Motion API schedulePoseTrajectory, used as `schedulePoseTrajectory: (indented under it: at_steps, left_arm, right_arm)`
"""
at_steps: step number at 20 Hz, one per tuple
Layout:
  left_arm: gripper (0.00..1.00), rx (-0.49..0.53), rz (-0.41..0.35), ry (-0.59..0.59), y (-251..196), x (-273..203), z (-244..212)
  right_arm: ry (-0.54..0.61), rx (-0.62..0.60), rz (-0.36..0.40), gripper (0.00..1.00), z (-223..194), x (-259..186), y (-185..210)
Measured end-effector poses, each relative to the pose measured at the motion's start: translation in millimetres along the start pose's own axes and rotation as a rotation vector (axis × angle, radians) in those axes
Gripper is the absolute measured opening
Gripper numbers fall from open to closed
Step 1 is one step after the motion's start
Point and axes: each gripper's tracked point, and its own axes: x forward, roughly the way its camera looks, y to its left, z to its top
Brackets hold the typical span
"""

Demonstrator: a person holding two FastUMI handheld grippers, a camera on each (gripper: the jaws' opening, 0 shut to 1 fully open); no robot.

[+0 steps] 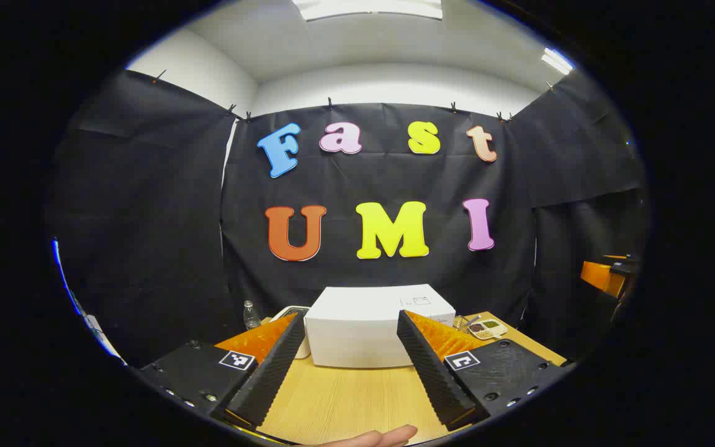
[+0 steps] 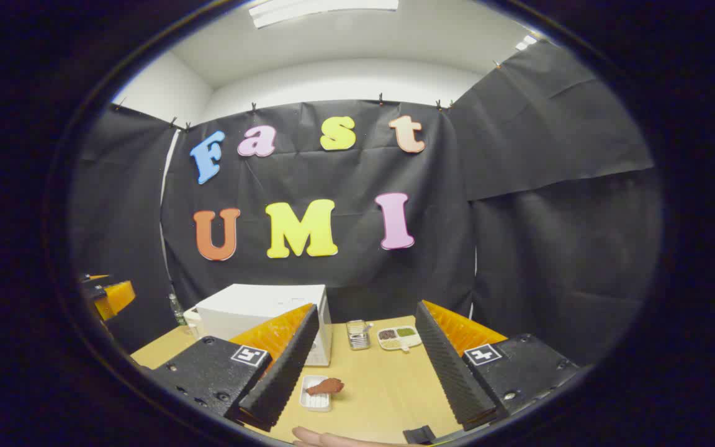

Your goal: Open the microwave oven with the left hand, put the food in, and close the microwave oven.

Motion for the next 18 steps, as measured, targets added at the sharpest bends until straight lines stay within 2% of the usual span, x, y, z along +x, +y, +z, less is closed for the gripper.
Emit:
schedulePoseTrajectory:
  at_steps: [7, 8, 9, 10, 11, 12, 13, 14, 18]
  left_arm:
    - [0.95, 0.003, -0.013, -0.026, -7, 2, 4]
    - [0.95, 0.005, -0.018, -0.029, -10, 2, 4]
    - [0.95, 0.007, -0.025, -0.031, -13, 2, 4]
    - [0.95, 0.01, -0.033, -0.033, -17, 1, 3]
    - [0.95, 0.014, -0.04, -0.039, -20, 2, 3]
    - [0.95, 0.019, -0.042, -0.04, -22, 1, 2]
    - [0.95, 0.023, -0.042, -0.039, -23, 1, 1]
    - [0.96, 0.024, -0.043, -0.037, -25, 2, 0]
    - [0.96, 0.01, -0.046, -0.038, -33, 9, -2]
  right_arm:
    - [-0.08, -0.041, -0.027, 1.0, 17, -8, -12]
    - [-0.09, -0.04, -0.031, 0.91, 18, -7, -15]
    - [-0.089, -0.038, -0.037, 1.0, 16, -6, -18]
    - [-0.087, -0.037, -0.042, 0.9, 14, -4, -21]
    - [-0.084, -0.034, -0.047, 1.0, 12, -2, -24]
    - [-0.078, -0.032, -0.053, 1.0, 10, 1, -27]
    - [-0.072, -0.03, -0.058, 0.91, 9, 3, -30]
    - [-0.067, -0.03, -0.063, 1.0, 6, 5, -33]
    - [-0.064, -0.031, -0.04, 1.0, 5, 6, -34]
